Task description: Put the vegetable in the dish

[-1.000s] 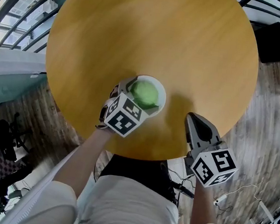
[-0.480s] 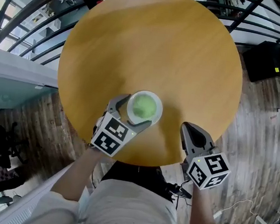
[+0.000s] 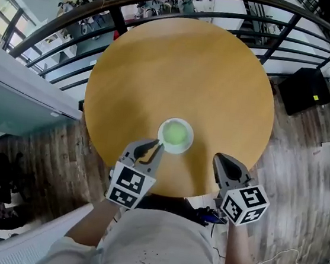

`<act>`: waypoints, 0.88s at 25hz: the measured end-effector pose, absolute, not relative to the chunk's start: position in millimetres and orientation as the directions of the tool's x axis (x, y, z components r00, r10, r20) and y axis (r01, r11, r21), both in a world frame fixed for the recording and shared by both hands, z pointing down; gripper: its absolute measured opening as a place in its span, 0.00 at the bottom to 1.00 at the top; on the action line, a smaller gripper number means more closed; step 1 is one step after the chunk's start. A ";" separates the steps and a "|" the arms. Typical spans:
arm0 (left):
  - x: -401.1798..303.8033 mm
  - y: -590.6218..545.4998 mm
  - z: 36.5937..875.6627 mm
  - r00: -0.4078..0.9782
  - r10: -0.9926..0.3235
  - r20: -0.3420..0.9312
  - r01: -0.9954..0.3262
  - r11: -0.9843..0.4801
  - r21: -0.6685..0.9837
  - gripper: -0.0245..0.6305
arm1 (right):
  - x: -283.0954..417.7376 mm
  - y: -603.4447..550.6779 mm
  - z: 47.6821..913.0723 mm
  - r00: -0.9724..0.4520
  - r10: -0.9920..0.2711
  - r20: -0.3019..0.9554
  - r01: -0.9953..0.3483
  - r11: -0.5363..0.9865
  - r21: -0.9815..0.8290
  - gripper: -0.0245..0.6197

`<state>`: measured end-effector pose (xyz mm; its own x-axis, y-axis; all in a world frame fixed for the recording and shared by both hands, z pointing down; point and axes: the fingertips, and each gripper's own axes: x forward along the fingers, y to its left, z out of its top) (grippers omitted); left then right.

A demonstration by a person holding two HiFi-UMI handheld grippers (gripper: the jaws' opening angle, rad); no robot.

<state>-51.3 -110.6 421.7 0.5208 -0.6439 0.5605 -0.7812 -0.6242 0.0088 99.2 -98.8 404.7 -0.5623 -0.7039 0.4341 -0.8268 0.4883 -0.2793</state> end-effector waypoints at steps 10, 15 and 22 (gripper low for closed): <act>-68.0 -58.8 401.3 0.492 -0.694 0.526 -0.848 -0.518 0.110 0.07 | 77.0 -82.0 374.2 -0.584 -0.712 0.389 -0.811 0.518 -0.271 0.08; -74.7 -61.3 399.6 0.475 -0.711 0.519 -0.858 -0.506 0.092 0.07 | 72.4 -86.2 362.8 -0.587 -0.721 0.367 -0.809 0.528 -0.257 0.08; -76.8 -62.4 401.0 0.471 -0.709 0.524 -0.856 -0.510 0.080 0.07 | 68.0 -79.6 360.5 -0.600 -0.711 0.367 -0.800 0.540 -0.260 0.08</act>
